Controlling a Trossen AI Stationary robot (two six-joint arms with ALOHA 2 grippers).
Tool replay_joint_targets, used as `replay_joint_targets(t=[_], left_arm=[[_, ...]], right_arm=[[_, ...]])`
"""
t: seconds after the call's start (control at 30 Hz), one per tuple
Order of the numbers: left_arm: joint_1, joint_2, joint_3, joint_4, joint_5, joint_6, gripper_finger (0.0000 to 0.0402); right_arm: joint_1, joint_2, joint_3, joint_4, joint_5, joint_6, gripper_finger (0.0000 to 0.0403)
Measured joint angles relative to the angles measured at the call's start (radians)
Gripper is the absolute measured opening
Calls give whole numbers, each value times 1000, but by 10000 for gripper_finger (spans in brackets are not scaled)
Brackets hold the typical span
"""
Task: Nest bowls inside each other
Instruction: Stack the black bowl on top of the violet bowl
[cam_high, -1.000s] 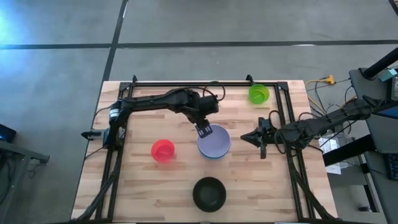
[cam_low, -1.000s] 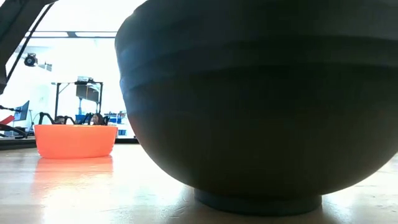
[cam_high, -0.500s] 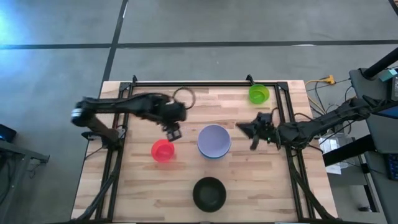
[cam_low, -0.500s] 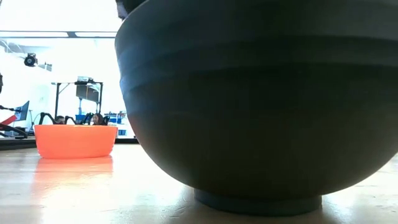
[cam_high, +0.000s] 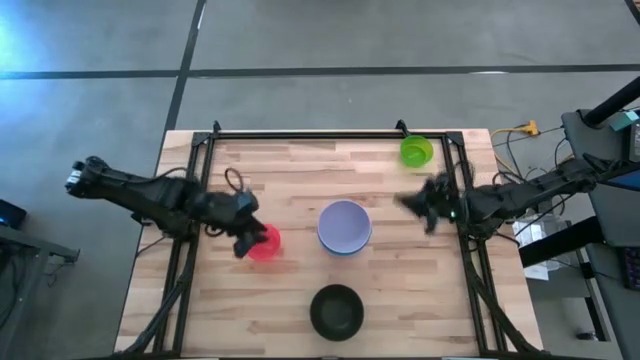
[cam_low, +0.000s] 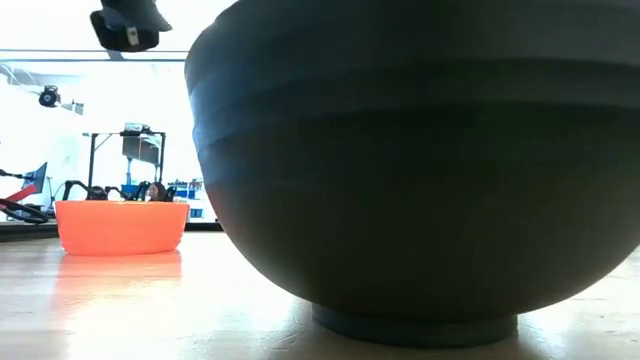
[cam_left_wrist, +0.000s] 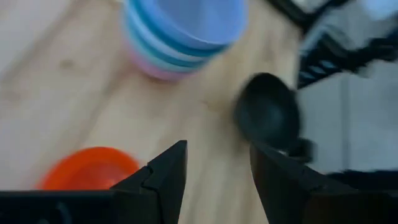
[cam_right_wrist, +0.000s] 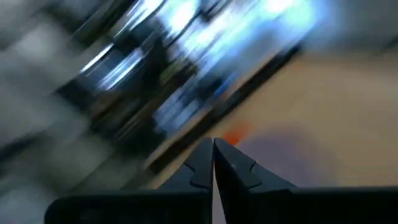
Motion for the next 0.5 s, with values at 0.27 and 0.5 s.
replay_joint_targets(t=[0.27,0.5], left_arm=[[-179,-22,-224,449,31,49,160],[-227,81,-293,521,26,44,160]], right_arm=[[146,166,-19,51,-341,356,9],[336,441,8,124,-268,597,9]])
